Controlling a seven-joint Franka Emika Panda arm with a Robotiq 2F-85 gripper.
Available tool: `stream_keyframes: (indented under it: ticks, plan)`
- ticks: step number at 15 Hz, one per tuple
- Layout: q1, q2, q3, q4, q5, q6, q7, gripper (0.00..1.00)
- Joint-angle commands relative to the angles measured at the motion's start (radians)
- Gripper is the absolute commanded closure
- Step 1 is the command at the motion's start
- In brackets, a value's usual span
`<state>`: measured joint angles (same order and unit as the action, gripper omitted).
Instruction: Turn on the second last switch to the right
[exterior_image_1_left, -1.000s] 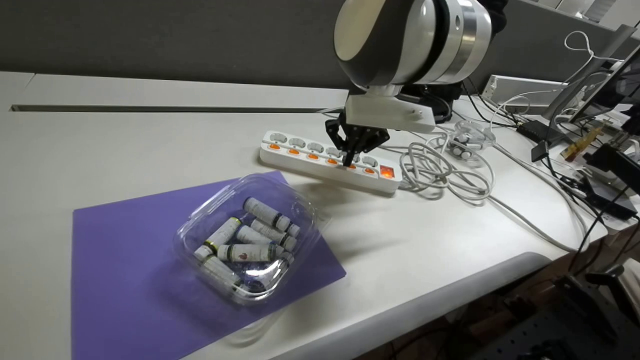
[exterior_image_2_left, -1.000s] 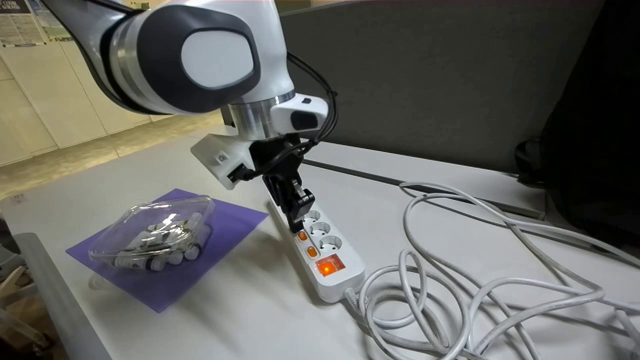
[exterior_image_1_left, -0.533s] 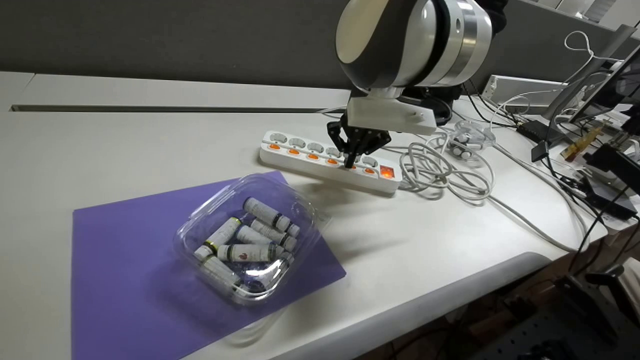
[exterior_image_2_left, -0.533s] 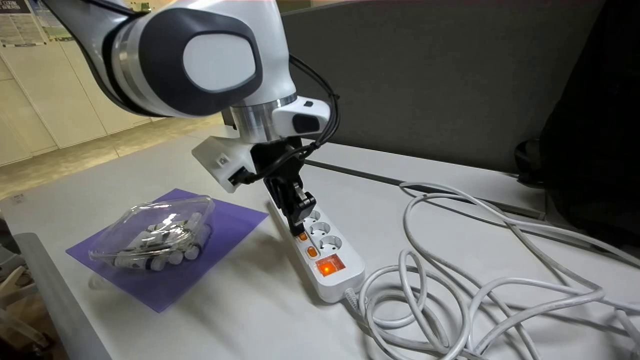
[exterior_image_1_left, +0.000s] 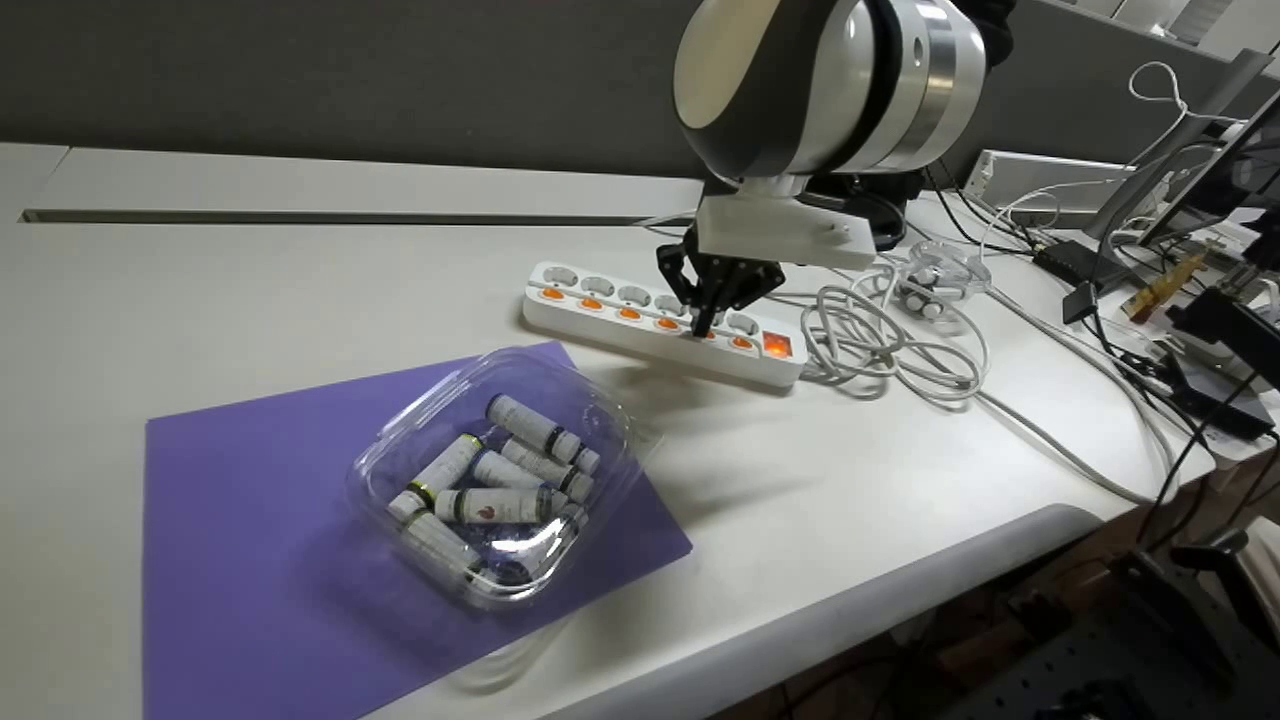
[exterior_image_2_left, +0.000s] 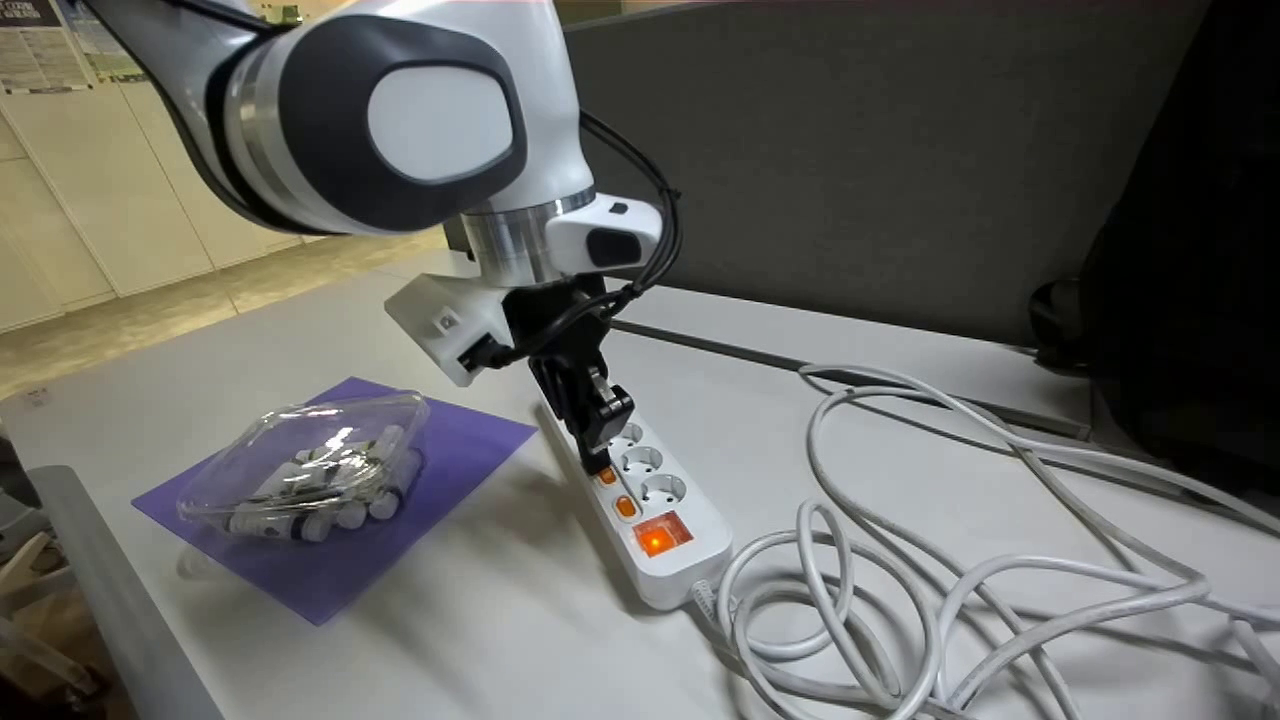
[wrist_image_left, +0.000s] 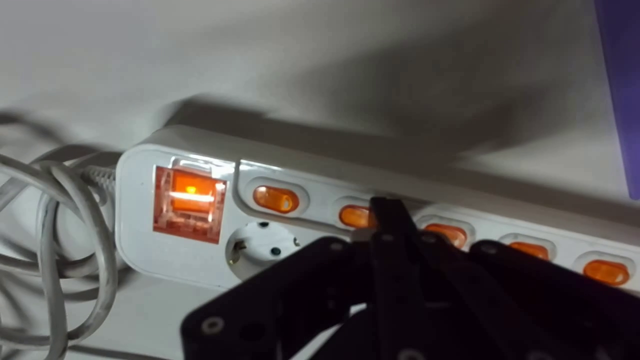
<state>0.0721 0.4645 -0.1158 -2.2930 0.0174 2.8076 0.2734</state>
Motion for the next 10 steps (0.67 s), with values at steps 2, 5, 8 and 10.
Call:
stream_keyframes:
  ticks: [2, 5, 8, 10]
  plan:
    - [0.009, 0.048, -0.024, 0.007, -0.015, -0.021, 0.006, 1.0]
    - [0.001, 0.061, -0.02, 0.0, -0.01, -0.011, -0.001, 1.0]
    - [0.009, 0.055, -0.029, 0.008, -0.009, -0.079, 0.02, 1.0]
    - [0.011, 0.039, -0.04, 0.019, -0.019, -0.141, 0.029, 1.0]
